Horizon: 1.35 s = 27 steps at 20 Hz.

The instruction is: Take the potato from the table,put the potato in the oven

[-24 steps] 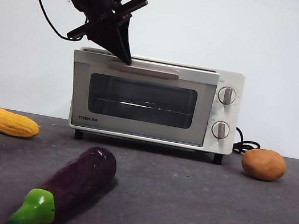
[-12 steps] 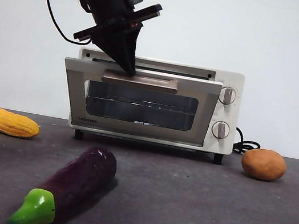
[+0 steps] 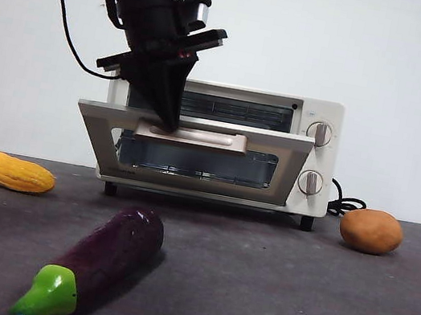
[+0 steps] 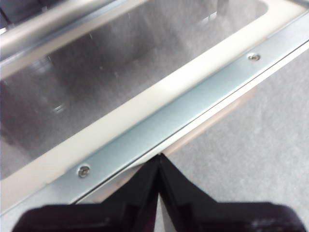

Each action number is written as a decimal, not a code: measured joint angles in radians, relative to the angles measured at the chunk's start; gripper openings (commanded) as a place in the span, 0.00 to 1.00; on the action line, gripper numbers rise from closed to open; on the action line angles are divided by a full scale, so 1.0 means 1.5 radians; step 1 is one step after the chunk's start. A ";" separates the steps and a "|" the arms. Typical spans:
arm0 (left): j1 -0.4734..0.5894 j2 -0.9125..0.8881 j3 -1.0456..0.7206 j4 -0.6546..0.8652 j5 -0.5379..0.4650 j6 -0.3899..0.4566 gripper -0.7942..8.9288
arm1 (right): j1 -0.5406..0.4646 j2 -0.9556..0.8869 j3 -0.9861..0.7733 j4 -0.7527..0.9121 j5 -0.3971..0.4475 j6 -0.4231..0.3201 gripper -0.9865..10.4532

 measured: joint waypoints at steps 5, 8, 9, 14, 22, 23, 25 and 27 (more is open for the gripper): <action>-0.018 0.015 0.000 -0.024 -0.040 0.010 0.08 | 0.000 0.000 0.000 0.000 0.000 -0.010 0.09; -0.033 0.055 -0.003 -0.046 -0.041 0.011 0.08 | 0.000 0.000 0.000 0.000 0.000 -0.012 0.09; -0.038 0.066 -0.005 -0.048 -0.041 0.011 0.08 | 0.000 0.000 0.000 0.000 0.000 -0.012 0.09; -0.053 0.080 -0.008 0.002 -0.061 0.012 0.08 | 0.000 0.000 0.000 -0.001 0.000 -0.012 0.09; -0.056 0.080 -0.008 -0.055 -0.059 0.012 0.08 | 0.000 0.000 0.000 -0.003 0.006 -0.021 0.09; -0.056 0.079 -0.008 -0.062 -0.056 0.012 0.08 | 0.000 0.000 0.000 -0.004 0.010 -0.024 0.09; -0.056 0.071 -0.008 -0.076 -0.037 0.012 0.08 | 0.000 0.002 0.000 -0.003 0.013 -0.027 0.09; -0.058 0.040 -0.008 -0.081 -0.013 0.012 0.08 | 0.000 0.009 0.000 0.000 0.013 -0.027 0.09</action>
